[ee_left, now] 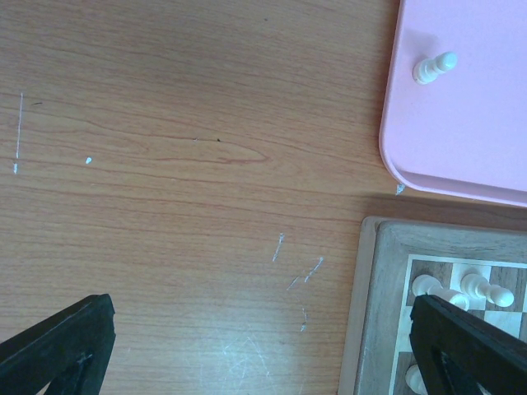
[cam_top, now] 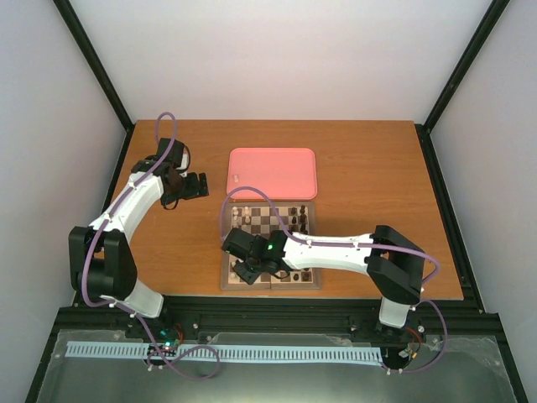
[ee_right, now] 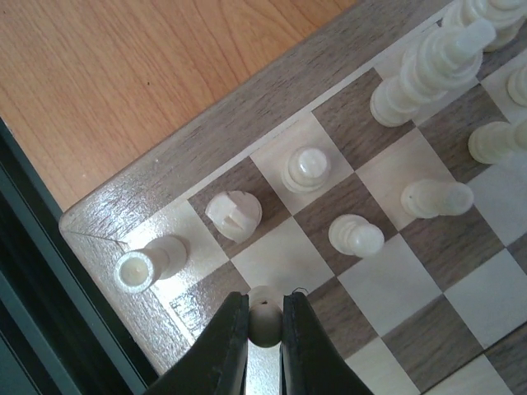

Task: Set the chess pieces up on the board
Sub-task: Place the chess piece on the chessboard.

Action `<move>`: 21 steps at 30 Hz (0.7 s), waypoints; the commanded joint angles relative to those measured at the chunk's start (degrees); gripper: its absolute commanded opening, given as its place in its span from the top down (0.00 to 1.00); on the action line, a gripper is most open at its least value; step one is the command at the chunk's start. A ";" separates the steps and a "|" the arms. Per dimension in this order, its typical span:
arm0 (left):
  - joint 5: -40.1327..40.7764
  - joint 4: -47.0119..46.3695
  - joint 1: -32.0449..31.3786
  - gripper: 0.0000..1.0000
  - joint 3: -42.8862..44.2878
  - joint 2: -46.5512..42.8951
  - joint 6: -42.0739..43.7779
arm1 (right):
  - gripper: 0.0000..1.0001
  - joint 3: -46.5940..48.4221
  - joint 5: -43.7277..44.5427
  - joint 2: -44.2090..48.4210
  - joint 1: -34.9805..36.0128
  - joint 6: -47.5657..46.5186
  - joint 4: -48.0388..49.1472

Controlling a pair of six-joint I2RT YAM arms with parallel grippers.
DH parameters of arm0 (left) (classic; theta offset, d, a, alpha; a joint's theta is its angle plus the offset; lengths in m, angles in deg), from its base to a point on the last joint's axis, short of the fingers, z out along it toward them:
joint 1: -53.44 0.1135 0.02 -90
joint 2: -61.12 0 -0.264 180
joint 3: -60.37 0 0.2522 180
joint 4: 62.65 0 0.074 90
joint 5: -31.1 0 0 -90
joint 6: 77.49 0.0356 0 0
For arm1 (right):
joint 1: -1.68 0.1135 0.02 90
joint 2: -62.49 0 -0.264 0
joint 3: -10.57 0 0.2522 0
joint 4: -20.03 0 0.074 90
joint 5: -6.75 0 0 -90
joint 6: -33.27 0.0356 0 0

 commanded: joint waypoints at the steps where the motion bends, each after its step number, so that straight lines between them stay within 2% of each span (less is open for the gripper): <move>1: -0.28 -0.88 -0.23 0.00 0.40 -1.43 0.19 | 0.97 2.01 0.48 -1.68 0.47 -1.58 0.40; 21: 0.39 -0.76 -0.33 0.00 0.22 -0.69 0.51 | 0.97 3.98 -0.69 -4.44 -1.29 -3.16 -0.03</move>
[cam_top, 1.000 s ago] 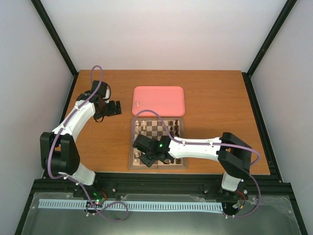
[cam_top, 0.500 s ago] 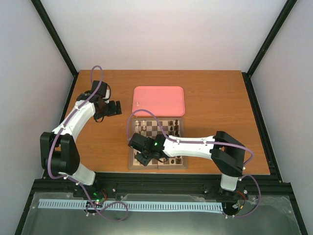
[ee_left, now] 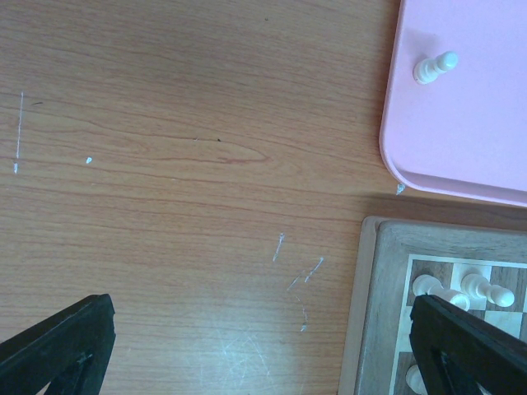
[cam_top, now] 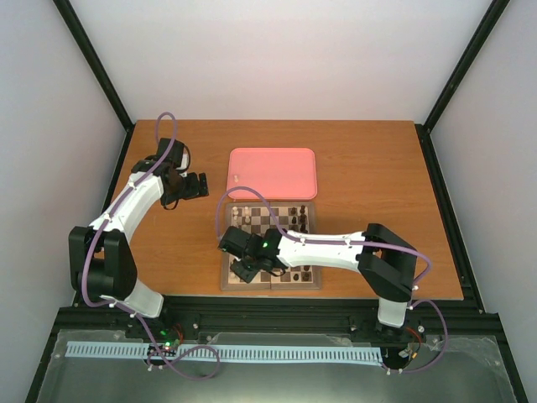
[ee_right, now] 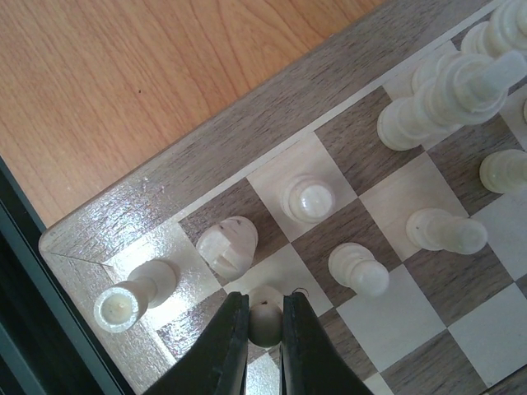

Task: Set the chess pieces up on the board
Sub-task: Place the chess piece on the chessboard.

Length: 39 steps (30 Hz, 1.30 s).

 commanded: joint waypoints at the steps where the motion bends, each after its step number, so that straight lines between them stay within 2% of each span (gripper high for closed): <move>1: 0.39 -0.78 -0.30 0.00 0.24 -0.62 0.48 | 0.97 1.21 -0.44 -0.92 -0.67 -0.59 0.14; 17: 0.57 -0.78 -0.25 0.00 0.51 0.27 0.58 | 0.95 1.35 -1.96 -2.22 -1.80 -1.33 0.54; 19: 0.57 -0.77 -0.26 0.00 0.42 0.28 0.63 | 0.93 1.52 -1.89 -2.31 -1.79 -1.22 0.47; 22: 0.57 -0.75 -0.26 0.00 0.42 0.38 0.68 | 0.82 1.54 -1.36 -2.25 -1.84 -1.20 0.25; 24: 0.68 -0.79 -0.26 0.00 0.42 0.43 0.62 | 0.78 1.45 -0.96 -2.15 -1.75 -1.11 0.12; 39: 0.47 -0.78 -0.25 0.00 0.41 0.52 0.57 | 0.69 2.01 1.39 1.22 -1.87 -1.09 -2.96</move>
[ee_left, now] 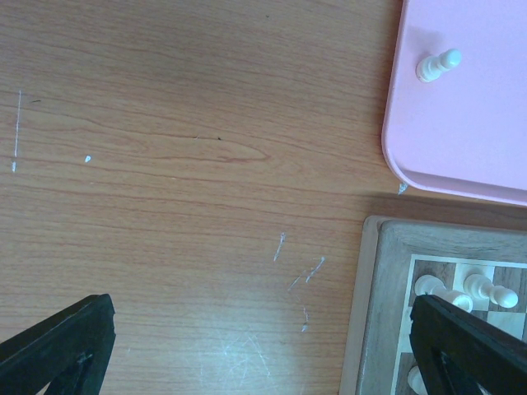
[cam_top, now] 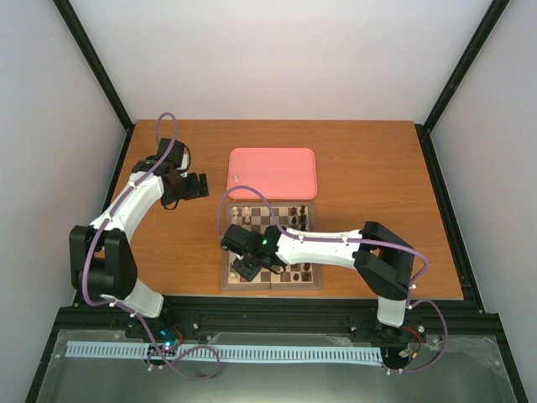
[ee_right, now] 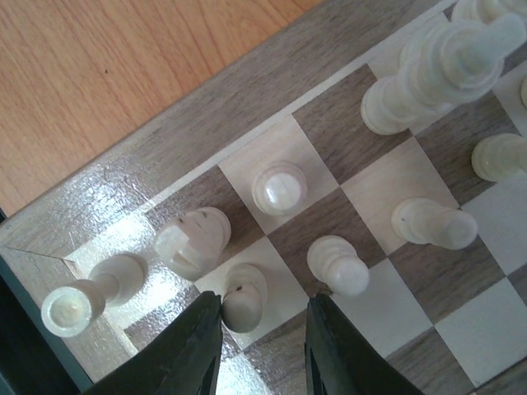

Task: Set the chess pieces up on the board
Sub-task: Place the chess piece on the chessboard, then pick up the chess piece from the storage box.

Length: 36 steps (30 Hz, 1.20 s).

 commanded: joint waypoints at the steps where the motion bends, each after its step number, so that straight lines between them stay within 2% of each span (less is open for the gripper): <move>1: 0.38 -0.79 -0.23 0.00 0.42 0.19 0.62 | 0.69 2.03 2.35 2.99 -0.32 0.06 -2.76; 5: 0.24 -0.78 -0.27 0.00 0.51 0.33 0.59 | 0.63 4.19 4.25 5.81 -0.37 0.23 -6.09; 12: 0.15 -0.88 -0.27 0.00 0.98 0.57 0.48 | 0.46 12.06 7.77 8.02 -1.42 -0.84 -12.14; 16: -0.09 -0.57 -0.23 0.00 1.59 0.61 0.48 | 0.44 19.15 5.91 4.44 -7.75 -1.40 -13.39; 21: -0.35 -0.43 -0.23 0.00 1.81 0.54 0.32 | 0.45 31.33 -0.24 -6.20 -18.85 -2.14 -12.64; 30: -0.95 0.84 -0.23 0.00 2.80 0.63 0.07 | 0.49 63.17 -4.12 -33.08 -25.13 -5.89 -16.57; 32: -0.95 1.20 -0.23 0.00 3.03 0.70 0.07 | 0.50 66.35 -5.84 -36.31 -26.00 -5.72 -15.83; 36: -0.74 1.51 -0.23 0.00 2.95 0.82 0.12 | 0.50 66.76 -7.79 -39.17 -27.07 -5.18 -11.80</move>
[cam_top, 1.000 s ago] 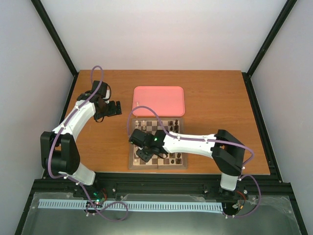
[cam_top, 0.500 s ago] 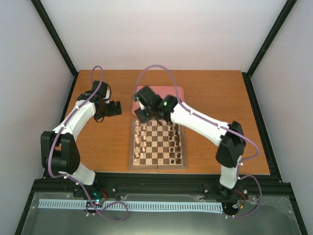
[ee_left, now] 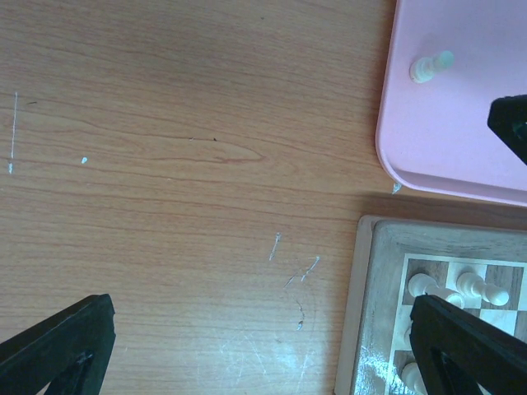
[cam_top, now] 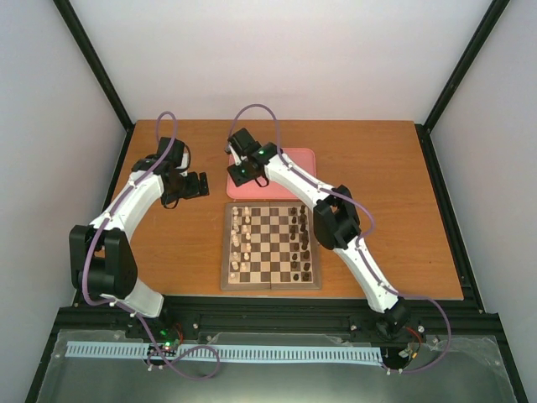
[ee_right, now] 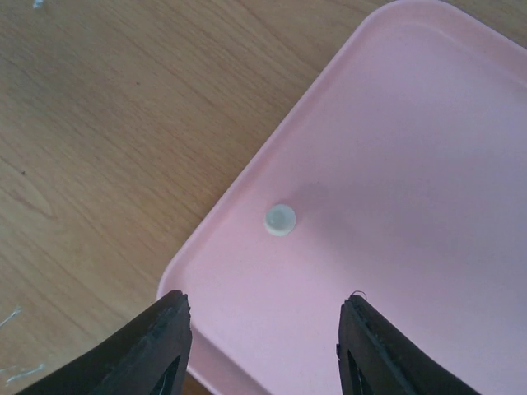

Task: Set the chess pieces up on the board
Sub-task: Pick up the chess piece from the storage box.

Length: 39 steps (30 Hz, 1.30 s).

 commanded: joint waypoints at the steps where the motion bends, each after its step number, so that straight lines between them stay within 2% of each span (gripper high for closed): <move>1: -0.14 1.02 -0.25 0.00 2.24 0.81 0.16 | 0.50 2.98 -3.30 -1.83 -1.54 -0.25 2.92; 16: 0.52 1.82 -0.23 0.00 3.45 3.35 0.27 | 0.54 3.84 -9.02 -7.27 -3.22 0.02 8.01; 28: -0.61 2.00 -0.23 0.00 4.25 4.85 0.07 | 0.55 5.52 -8.37 -10.24 -3.43 1.07 9.85; 39: -0.71 2.18 -0.23 0.00 4.10 5.36 0.20 | 0.65 6.65 -9.11 -12.11 -4.04 2.15 10.76</move>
